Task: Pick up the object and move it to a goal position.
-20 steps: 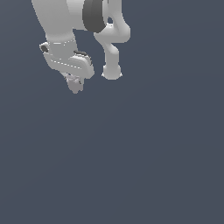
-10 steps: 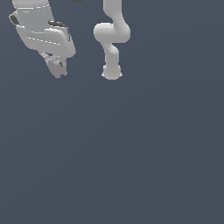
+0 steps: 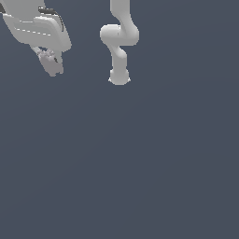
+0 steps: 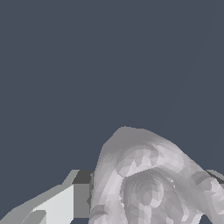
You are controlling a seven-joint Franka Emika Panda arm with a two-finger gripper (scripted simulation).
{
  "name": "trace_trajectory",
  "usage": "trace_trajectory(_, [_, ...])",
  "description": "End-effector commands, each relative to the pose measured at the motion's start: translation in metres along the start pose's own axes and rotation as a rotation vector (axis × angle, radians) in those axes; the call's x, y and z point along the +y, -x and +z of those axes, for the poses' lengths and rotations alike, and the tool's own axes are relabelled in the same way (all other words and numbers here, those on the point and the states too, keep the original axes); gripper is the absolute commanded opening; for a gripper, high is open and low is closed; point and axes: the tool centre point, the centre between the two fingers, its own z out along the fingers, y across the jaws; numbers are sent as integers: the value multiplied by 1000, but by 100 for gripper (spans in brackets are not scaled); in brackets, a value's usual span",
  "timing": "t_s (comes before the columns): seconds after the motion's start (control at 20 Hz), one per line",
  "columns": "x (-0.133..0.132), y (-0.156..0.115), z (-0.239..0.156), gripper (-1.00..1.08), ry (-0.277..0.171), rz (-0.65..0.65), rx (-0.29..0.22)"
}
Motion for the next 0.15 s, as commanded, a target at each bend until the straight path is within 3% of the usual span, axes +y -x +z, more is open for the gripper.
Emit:
trace_trajectory(0.0, [1,-1,-1,-100,0,-1,-1])
trace_trajectory(0.1, [0,-1,0,-100,0,-1,-1])
